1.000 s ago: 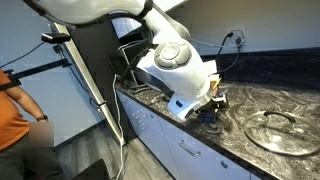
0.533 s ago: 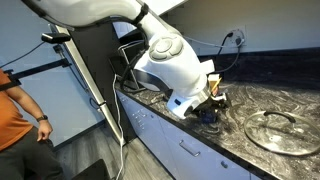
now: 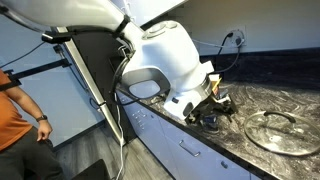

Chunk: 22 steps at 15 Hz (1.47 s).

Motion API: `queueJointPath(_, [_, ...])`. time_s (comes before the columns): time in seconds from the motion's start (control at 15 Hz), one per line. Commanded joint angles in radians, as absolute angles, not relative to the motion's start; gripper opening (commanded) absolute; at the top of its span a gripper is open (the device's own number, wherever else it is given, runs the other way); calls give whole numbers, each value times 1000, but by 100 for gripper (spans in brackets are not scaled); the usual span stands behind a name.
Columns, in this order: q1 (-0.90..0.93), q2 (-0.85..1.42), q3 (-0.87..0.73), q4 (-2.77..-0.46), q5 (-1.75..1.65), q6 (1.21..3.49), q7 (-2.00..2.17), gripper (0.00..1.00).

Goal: Pour the contents in the box into the pot

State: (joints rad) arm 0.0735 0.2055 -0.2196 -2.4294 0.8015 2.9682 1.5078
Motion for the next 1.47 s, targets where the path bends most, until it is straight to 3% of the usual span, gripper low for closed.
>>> queueJointPath(0.0, [191,104,-412,-2512,512,2920,1649,100])
queueJointPath(0.27, [315,49,-638,-2484,143,2818,1766,100])
queueJointPath(0.53, [344,-94,-702,-2425,-224,2573,1882,100])
queueJointPath(0.6, [332,-158,-681,-2421,-315,2492,1918,100])
queueJointPath(0.67, [157,-200,-490,-2410,-342,2419,1904,100])
queueJointPath(0.93, [-4,-329,-247,-2384,-295,2172,1804,100])
queueJointPath(1.2, [-81,-395,-117,-2367,-262,2049,1735,100])
queueJointPath(1.4, [-113,-388,-84,-2375,-261,2078,1749,100])
